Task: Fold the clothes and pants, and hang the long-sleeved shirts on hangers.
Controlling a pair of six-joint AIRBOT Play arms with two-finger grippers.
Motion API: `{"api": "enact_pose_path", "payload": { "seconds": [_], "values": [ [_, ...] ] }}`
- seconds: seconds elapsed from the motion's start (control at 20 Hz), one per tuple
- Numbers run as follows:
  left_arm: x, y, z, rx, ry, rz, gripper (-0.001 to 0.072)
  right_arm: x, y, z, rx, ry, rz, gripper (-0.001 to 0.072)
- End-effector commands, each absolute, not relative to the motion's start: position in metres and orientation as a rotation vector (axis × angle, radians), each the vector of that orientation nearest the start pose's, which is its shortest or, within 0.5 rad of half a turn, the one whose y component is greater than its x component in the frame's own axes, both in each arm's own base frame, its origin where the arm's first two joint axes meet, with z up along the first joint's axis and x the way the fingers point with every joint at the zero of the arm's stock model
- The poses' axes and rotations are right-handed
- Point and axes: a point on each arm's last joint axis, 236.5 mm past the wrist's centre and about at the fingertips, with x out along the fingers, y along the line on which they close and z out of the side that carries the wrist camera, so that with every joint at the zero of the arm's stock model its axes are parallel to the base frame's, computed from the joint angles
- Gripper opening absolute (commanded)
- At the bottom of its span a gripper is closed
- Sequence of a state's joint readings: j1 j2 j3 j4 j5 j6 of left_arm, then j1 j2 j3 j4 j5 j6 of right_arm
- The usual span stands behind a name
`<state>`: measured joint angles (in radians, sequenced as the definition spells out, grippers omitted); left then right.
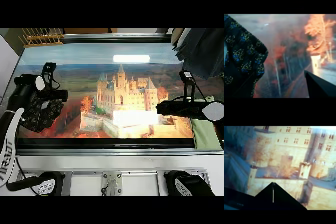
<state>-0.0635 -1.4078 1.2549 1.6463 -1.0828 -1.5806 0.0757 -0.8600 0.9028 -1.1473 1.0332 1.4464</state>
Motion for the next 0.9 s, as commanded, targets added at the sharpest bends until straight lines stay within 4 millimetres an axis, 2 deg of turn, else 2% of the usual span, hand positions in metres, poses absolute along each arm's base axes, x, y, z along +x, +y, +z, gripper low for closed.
{"api": "enact_pose_path", "payload": {
  "seconds": [0.0, 0.1, 0.2, 0.4, 0.45, 0.5, 0.6, 0.65, 0.7, 0.8, 0.85],
  "values": [
    [0.428, 0.022, -0.068, 0.108, 1.355, 0.048, 0.0704, 0.325, 0.109, 0.088, 0.229, 0.968, 0.355, 0.0015],
    [0.429, 0.027, -0.094, 0.101, 1.391, 0.055, 0.0705, 0.325, 0.109, 0.088, 0.229, 0.968, 0.355, 0.0014],
    [0.428, 0.029, -0.111, 0.095, 1.417, 0.06, 0.0704, 0.325, 0.109, 0.088, 0.229, 0.968, 0.355, 0.0015],
    [0.439, 0.029, -0.112, 0.095, 1.378, 0.057, 0.0703, 0.325, 0.109, 0.088, 0.229, 0.969, 0.355, 0.0014],
    [0.441, 0.029, -0.11, 0.094, 1.373, 0.058, 0.0648, 0.325, 0.109, 0.088, 0.229, 0.968, 0.355, 0.0014],
    [0.442, 0.029, -0.108, 0.094, 1.375, 0.058, 0.0473, 0.325, 0.109, 0.088, 0.229, 0.968, 0.356, 0.0015],
    [0.44, 0.029, -0.109, 0.092, 1.383, 0.058, 0.0043, 0.325, 0.109, 0.088, 0.229, 0.969, 0.355, 0.0014],
    [0.437, 0.028, -0.108, 0.091, 1.394, 0.058, 0.0008, 0.325, 0.109, 0.088, 0.229, 0.969, 0.355, 0.0014],
    [0.435, 0.024, -0.104, 0.089, 1.396, 0.051, 0.0007, 0.325, 0.109, 0.088, 0.229, 0.969, 0.355, 0.0015],
    [0.44, 0.002, -0.078, 0.116, 1.337, 0.011, 0.0007, 0.325, 0.109, 0.088, 0.229, 0.969, 0.355, 0.0014],
    [0.444, -0.02, -0.057, 0.134, 1.285, -0.029, 0.0007, 0.325, 0.109, 0.088, 0.229, 0.968, 0.355, 0.0014]
  ]
}}
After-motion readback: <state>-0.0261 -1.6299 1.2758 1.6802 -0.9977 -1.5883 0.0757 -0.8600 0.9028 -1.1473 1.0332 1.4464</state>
